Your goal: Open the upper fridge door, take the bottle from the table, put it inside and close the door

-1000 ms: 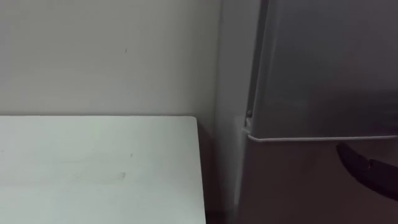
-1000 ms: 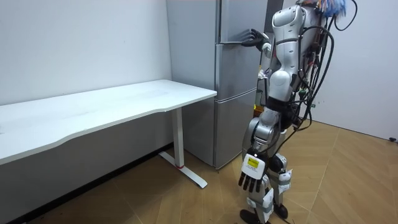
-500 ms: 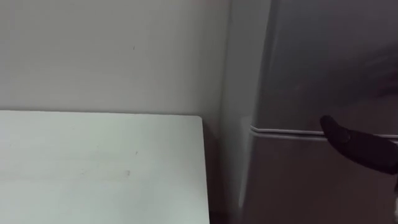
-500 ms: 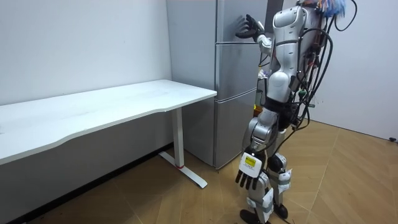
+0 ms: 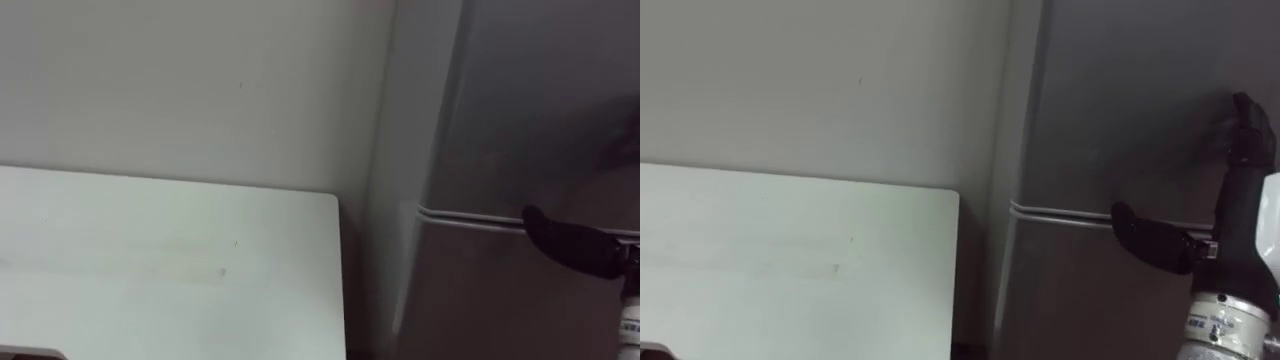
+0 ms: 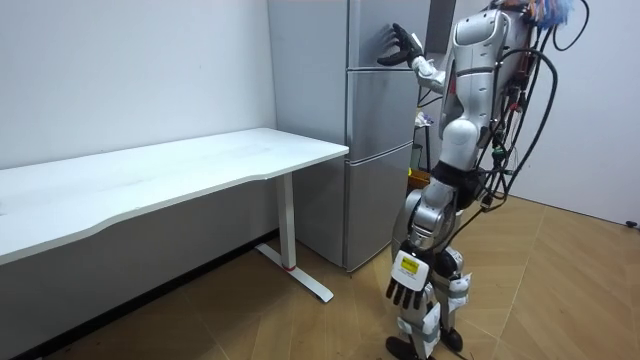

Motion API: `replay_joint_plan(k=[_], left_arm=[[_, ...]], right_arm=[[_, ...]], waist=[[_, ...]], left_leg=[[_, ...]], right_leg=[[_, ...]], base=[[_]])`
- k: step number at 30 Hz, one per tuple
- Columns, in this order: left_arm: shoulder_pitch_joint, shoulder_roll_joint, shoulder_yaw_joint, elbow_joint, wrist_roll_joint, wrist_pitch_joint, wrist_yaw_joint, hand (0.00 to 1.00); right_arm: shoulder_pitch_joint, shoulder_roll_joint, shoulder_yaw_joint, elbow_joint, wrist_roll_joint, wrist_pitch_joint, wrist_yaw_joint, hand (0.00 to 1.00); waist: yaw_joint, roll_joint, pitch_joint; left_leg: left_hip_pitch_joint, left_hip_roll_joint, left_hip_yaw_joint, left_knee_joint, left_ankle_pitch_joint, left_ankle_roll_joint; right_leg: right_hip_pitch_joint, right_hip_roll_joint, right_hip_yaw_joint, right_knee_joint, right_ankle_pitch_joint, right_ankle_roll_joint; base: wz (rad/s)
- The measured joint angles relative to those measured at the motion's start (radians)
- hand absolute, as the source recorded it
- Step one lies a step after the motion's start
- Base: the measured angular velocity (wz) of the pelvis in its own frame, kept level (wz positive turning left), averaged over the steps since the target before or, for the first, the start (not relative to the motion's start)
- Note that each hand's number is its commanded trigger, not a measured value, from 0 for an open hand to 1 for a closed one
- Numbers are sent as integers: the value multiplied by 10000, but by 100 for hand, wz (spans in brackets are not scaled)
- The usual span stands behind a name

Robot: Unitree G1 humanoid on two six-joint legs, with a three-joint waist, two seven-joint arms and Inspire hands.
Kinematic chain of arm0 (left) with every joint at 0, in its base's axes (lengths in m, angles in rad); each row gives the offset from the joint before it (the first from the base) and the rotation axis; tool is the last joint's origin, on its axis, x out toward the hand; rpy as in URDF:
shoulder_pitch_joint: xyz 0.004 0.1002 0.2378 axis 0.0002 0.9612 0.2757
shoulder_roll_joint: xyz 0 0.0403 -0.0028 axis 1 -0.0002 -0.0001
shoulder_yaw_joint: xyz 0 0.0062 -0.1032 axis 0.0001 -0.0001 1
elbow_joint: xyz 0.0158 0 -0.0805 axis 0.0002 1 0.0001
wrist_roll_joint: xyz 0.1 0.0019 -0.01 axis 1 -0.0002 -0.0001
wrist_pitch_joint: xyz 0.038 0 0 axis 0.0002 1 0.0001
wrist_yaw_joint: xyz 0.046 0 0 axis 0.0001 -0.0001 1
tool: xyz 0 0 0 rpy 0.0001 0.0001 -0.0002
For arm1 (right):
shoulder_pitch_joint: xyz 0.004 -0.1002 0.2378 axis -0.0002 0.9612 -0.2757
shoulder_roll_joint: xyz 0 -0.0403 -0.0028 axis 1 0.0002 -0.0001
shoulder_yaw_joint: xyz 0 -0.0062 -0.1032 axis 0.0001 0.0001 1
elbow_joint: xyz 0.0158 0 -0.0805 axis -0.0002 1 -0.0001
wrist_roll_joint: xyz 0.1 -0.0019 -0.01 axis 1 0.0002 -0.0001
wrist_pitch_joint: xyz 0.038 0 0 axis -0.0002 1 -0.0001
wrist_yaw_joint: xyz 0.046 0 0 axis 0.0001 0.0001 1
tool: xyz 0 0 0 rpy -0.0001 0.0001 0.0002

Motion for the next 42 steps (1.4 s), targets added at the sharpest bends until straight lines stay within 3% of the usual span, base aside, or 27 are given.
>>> replay_joint_plan(k=[10,13,15,20,23,25,27,32,37,42], left_arm=[[-2,200,11,15,4,126,-22,0],[76,190,17,-124,12,125,-10,0],[110,176,227,-239,7,126,-1,0],[214,196,413,-292,-48,90,170,0],[248,182,409,-308,-305,-23,343,0],[289,182,486,-340,-297,-140,485,0],[399,182,832,-545,-373,-233,564,0],[463,202,906,-668,-546,-314,721,0],[470,84,1214,-694,-598,-291,921,0],[513,-46,1773,-744,-795,-292,1275,0]], right_arm=[[-245,-97,-31,375,-41,202,50,0],[-245,-133,-102,366,-84,162,78,0],[-244,-157,-150,318,-261,155,163,0],[-221,-462,-158,157,-267,108,489,0],[-196,-805,-202,126,508,-70,502,0],[-145,-947,-633,131,830,-303,499,0],[-40,-1257,-1326,254,1450,-290,415,0],[407,-1679,-2360,785,2328,-388,-95,0],[1005,-1699,-3308,1910,3954,-261,-523,0],[1797,-1684,-4056,2549,6754,-255,-704,0]], waist=[[42,15,-12],[-3,59,-50],[-63,137,-130],[-356,199,-139],[-655,182,-143],[-725,129,-147],[-748,48,-132],[-883,24,-82],[-999,71,-126],[-1220,234,-82]], left_leg=[[-67,5,-29,145,12,8],[-88,-1,-33,155,22,25],[-183,-9,-42,165,26,38],[-213,-46,-107,154,56,90],[-123,-109,-234,127,64,107],[-133,-117,-242,121,70,116],[-121,-133,-277,116,63,122],[31,-150,-276,14,46,127],[6,-152,-208,-64,-13,136],[132,-119,-66,-228,-66,143]], right_leg=[[-4,-23,-115,10,81,33],[-31,-23,-102,23,79,32],[-130,-31,-95,37,79,38],[-122,-29,-39,44,100,29],[-18,-63,-64,36,121,-4],[-37,-64,-55,27,116,4],[23,-60,-59,-7,115,5],[204,-45,-59,-115,114,15],[165,-16,157,-172,86,52],[228,16,443,-149,79,56]], base=[[1],[0],[0],[4],[13],[0],[5],[1],[-3],[-8]])
